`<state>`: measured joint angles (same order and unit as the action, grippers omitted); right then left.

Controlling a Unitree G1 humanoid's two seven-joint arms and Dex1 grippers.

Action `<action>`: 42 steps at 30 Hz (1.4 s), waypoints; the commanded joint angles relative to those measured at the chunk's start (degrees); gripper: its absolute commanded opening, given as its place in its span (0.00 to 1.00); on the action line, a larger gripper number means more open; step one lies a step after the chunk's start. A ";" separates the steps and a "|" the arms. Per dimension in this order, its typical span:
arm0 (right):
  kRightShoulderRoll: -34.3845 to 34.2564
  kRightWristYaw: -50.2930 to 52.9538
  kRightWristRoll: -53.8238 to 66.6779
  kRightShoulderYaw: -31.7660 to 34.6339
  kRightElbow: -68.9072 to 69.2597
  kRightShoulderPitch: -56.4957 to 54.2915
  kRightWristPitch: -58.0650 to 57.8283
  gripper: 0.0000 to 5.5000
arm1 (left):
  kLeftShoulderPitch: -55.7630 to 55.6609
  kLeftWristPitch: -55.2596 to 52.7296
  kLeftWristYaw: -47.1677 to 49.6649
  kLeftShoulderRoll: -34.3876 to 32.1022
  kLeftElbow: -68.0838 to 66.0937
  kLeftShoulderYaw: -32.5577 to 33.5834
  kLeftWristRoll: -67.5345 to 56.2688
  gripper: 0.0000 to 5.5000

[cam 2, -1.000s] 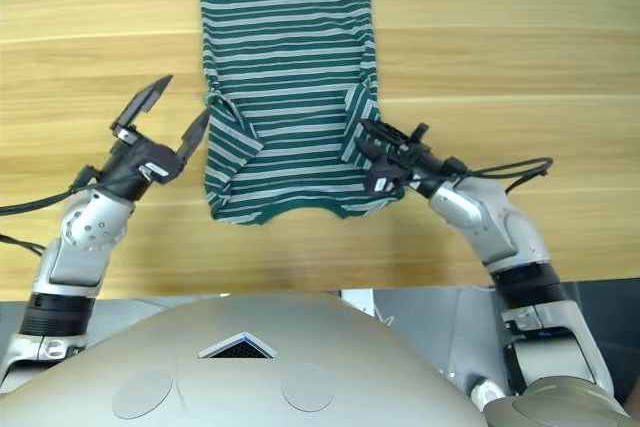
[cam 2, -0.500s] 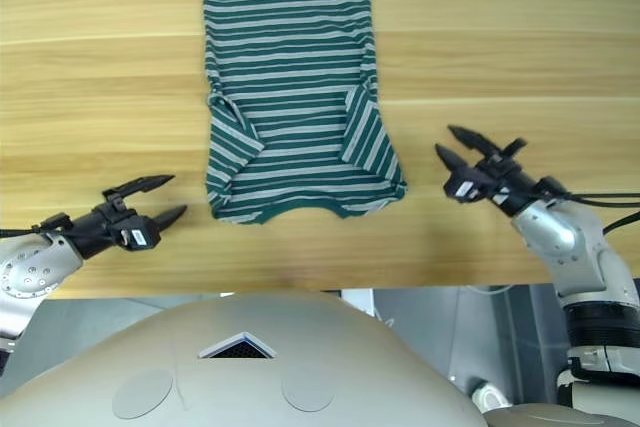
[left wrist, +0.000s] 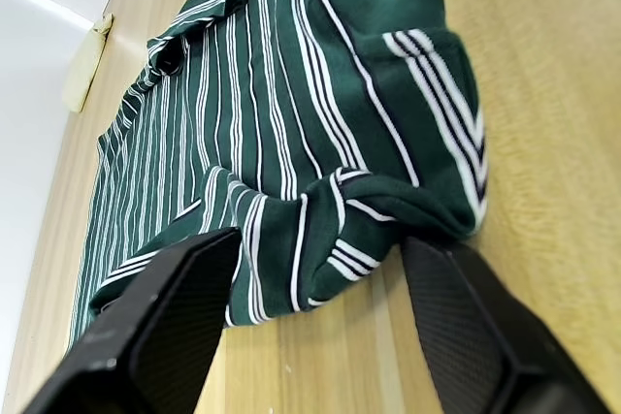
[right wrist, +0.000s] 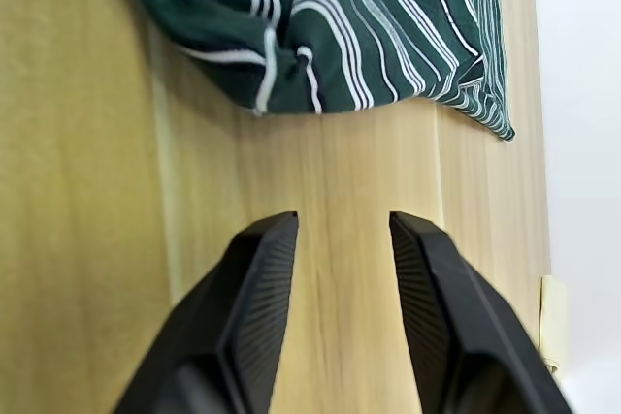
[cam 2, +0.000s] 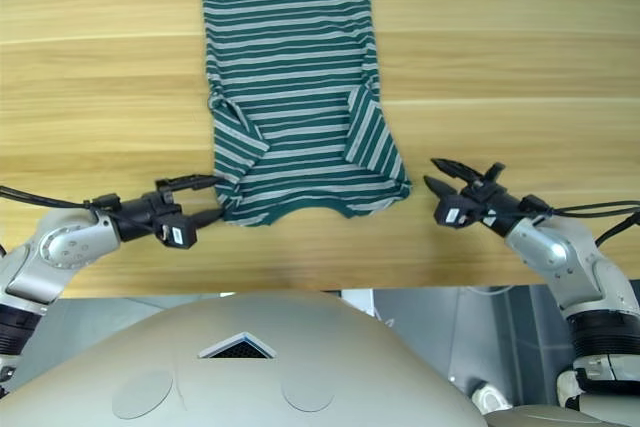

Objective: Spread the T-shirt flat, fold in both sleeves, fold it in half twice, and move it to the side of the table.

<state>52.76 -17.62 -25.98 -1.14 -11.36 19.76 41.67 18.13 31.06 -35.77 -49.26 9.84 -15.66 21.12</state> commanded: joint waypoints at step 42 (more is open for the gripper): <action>-0.65 -2.19 -2.55 -7.42 0.77 -5.79 4.54 0.01 | -1.85 1.84 -2.66 -1.62 -10.44 -6.73 1.26 0.00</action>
<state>52.51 -19.95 -28.19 -8.49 -10.93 14.81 46.63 13.86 35.40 -36.59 -49.68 3.84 -20.97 19.41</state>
